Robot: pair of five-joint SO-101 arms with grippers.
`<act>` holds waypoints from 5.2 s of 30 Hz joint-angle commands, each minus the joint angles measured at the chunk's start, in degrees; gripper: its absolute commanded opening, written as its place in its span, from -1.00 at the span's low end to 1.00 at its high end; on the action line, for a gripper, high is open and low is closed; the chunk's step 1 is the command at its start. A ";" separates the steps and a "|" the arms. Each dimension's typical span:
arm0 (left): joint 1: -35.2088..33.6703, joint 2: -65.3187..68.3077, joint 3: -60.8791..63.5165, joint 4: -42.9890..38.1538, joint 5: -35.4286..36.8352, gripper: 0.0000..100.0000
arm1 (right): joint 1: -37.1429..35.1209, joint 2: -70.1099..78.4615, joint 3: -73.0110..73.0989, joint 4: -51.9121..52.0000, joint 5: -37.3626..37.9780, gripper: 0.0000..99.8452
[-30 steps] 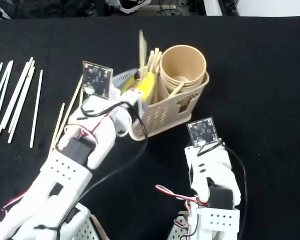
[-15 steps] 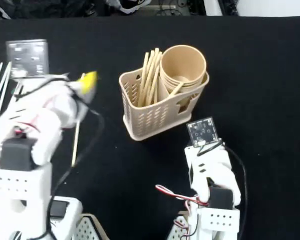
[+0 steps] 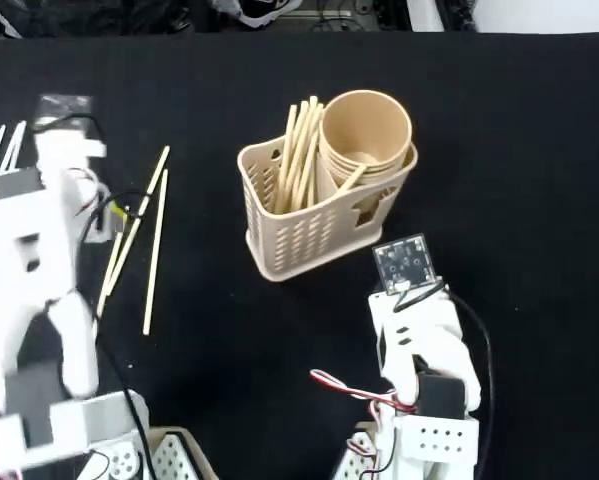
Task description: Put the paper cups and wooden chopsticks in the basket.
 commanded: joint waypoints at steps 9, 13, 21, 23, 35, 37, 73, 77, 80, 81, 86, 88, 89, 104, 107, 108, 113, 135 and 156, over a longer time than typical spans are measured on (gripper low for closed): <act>3.91 31.47 -20.26 0.00 0.35 -0.58 | -0.09 -3.65 -0.48 0.35 0.35 -0.97; 3.65 38.24 -25.19 0.18 0.35 -0.71 | -0.09 -3.65 -0.48 0.35 0.35 -0.97; 7.08 38.15 -27.47 11.69 -6.07 -0.94 | -0.09 -3.65 -0.48 0.35 0.35 -0.97; 8.48 36.75 -27.47 13.98 -6.07 -0.94 | -0.09 -3.65 -0.48 0.35 0.35 -0.97; 16.31 8.18 -26.86 24.26 -0.26 -0.94 | 1.67 -3.74 -0.48 0.00 0.35 -0.97; 17.27 2.29 -26.86 25.76 1.14 -0.94 | 1.58 -3.74 -0.48 0.00 0.35 -0.97; 43.12 -44.92 35.74 -64.26 29.63 -0.94 | 1.32 -3.82 -0.48 0.00 0.35 -0.97; 43.21 -37.98 36.70 -61.63 29.01 -0.90 | 1.32 -3.82 -0.48 0.00 0.35 -0.97; 44.18 -37.27 30.73 -45.19 26.20 -0.58 | 1.32 -3.82 -0.48 0.00 0.35 -0.97; 44.18 -37.27 27.47 -39.65 27.78 -0.57 | 1.32 -3.82 -0.48 0.00 0.35 -0.97; 41.36 -36.84 10.59 -21.01 29.45 -0.57 | 1.32 -3.82 -0.48 0.00 0.35 -0.97; 39.08 -36.66 4.53 -14.15 29.54 -0.57 | 1.32 -3.82 -0.48 0.00 0.35 -0.97; 37.41 -36.66 1.98 -10.81 29.36 -0.57 | 1.32 -3.82 -0.48 0.00 0.35 -0.97; 13.49 -23.21 0.92 15.38 9.49 -0.57 | 1.32 -3.82 -0.48 0.18 0.35 -0.97; 10.07 -13.45 2.51 12.66 4.84 -0.57 | 1.32 -3.82 -0.48 0.18 0.35 -0.97; 9.19 -9.85 2.33 11.52 3.60 -0.57 | 1.32 -3.82 -0.48 0.26 0.35 -0.97; 8.48 6.68 1.63 4.22 -1.05 -0.57 | 1.32 -3.82 -0.48 0.26 0.35 -0.97; 8.92 26.81 -15.60 13.01 -8.00 -0.94 | 1.32 -3.82 -0.48 0.26 0.35 -0.97; 19.74 -68.66 39.69 -33.49 10.55 -0.94 | 1.32 -3.82 -0.48 0.09 0.35 -0.97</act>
